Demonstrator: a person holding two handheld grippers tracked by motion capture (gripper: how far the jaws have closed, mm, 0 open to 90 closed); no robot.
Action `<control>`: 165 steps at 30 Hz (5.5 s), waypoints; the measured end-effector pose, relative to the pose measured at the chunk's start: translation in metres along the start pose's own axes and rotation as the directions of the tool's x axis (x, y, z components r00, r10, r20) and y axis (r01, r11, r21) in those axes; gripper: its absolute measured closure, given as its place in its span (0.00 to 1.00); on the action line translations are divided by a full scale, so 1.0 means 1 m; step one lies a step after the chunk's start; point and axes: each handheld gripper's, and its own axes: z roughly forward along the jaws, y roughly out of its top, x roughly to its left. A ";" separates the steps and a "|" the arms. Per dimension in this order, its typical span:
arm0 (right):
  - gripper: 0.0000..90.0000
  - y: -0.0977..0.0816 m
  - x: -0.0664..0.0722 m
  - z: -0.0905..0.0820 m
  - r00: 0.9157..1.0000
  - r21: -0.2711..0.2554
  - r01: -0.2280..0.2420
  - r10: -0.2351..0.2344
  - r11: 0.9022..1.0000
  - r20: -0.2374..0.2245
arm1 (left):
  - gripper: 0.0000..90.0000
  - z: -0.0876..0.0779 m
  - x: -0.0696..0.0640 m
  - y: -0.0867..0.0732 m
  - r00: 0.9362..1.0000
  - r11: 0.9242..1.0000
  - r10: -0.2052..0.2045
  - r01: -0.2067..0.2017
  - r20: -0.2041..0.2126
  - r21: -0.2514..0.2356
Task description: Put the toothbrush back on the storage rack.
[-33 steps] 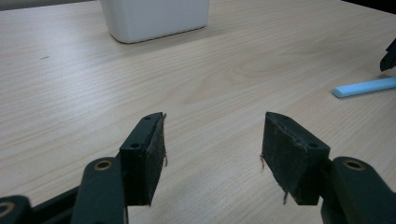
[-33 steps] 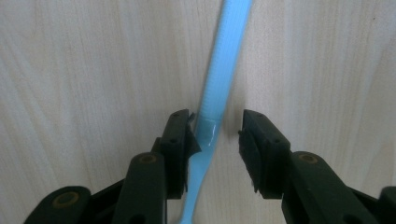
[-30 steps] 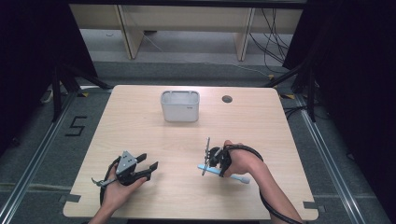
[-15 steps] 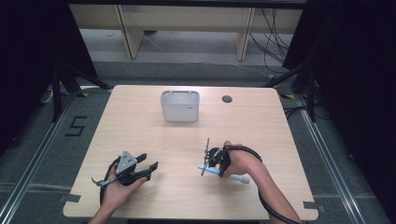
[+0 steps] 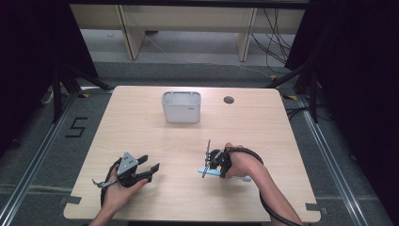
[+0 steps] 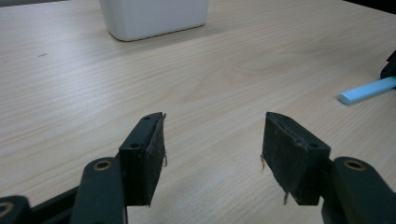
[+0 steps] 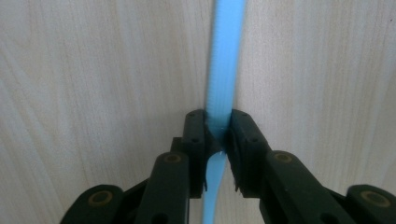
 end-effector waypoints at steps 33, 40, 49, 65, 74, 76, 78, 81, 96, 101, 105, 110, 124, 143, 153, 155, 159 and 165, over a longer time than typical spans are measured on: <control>0.88 -0.003 0.014 -0.025 0.995 -0.049 0.092 -0.094 0.995 -0.043 | 0.44 0.033 -0.074 0.026 0.895 0.969 0.197 -0.239 0.399 0.058; 0.88 0.003 0.018 -0.032 0.994 -0.048 0.104 -0.106 0.993 -0.039 | 0.46 0.045 -0.082 0.032 0.876 0.965 0.213 -0.258 0.433 0.047; 0.88 0.013 0.025 -0.037 0.989 -0.064 0.135 -0.138 0.989 -0.045 | 0.53 0.056 -0.086 0.031 0.844 0.950 0.242 -0.307 0.480 0.061; 0.88 0.021 0.026 -0.035 0.979 -0.076 0.196 -0.200 0.978 -0.047 | 0.71 0.065 -0.093 0.032 0.787 0.924 0.292 -0.380 0.543 0.053; 0.88 0.023 0.028 -0.034 0.978 -0.082 0.196 -0.201 0.977 -0.053 | 0.78 0.066 -0.091 0.030 0.774 0.914 0.304 -0.401 0.555 0.058; 0.88 0.024 0.029 -0.036 0.978 -0.076 0.199 -0.203 0.977 -0.051 | 0.78 0.066 -0.091 0.030 0.775 0.914 0.305 -0.401 0.554 0.059; 0.88 0.024 0.027 -0.035 0.971 -0.089 0.231 -0.235 0.969 -0.044 | 0.79 0.066 -0.091 0.030 0.773 0.916 0.299 -0.397 0.559 0.061; 0.88 0.025 0.028 -0.033 0.969 -0.089 0.240 -0.245 0.967 -0.042 | 0.82 0.066 -0.092 0.031 0.763 0.910 0.309 -0.411 0.567 0.057; 0.69 0.024 0.027 -0.039 0.983 -0.143 0.183 -0.180 0.973 0.032 | 0.87 0.063 -0.087 0.034 0.772 0.908 0.326 -0.417 0.545 0.047; 0.61 0.015 0.021 -0.046 0.985 -0.235 0.158 -0.136 0.959 0.109 | 0.87 0.057 -0.079 0.037 0.807 0.913 0.315 -0.402 0.500 0.072; 0.55 0.001 0.017 -0.053 0.985 -0.346 0.067 -0.005 0.936 0.175 | 0.87 0.051 -0.067 0.040 0.862 0.935 0.279 -0.344 0.424 0.084; 0.50 -0.019 0.015 -0.052 0.968 -0.511 -0.119 0.213 0.851 0.130 | 0.87 0.045 -0.050 0.039 0.921 0.966 0.208 -0.246 0.329 0.078; 0.44 -0.026 0.017 -0.008 0.830 -0.732 -0.483 0.517 0.480 -0.209 | 0.87 0.033 -0.035 0.034 0.966 0.992 0.127 -0.130 0.224 -0.001; 0.41 0.006 0.005 0.002 0.732 -0.756 -0.607 0.542 0.245 -0.412 | 0.87 0.033 -0.030 0.030 0.979 0.995 0.095 -0.094 0.178 -0.017; 0.39 0.019 -0.006 -0.004 0.719 -0.765 -0.613 0.539 0.198 -0.438 | 0.87 0.033 -0.026 0.033 0.988 0.995 0.079 -0.070 0.129 -0.073; 0.38 0.024 -0.010 -0.003 0.712 -0.759 -0.624 0.536 0.187 -0.454 | 0.87 0.034 -0.026 0.033 0.989 0.994 0.070 -0.058 0.127 -0.096; 0.38 0.031 -0.013 -0.007 0.702 -0.751 -0.641 0.519 0.160 -0.489 | 0.87 0.036 -0.025 0.035 0.990 0.993 0.069 -0.057 0.121 -0.108; 0.38 0.038 -0.018 -0.010 0.709 -0.765 -0.626 0.517 0.149 -0.479 | 0.87 0.035 -0.027 0.038 0.992 0.991 0.068 -0.056 0.104 -0.119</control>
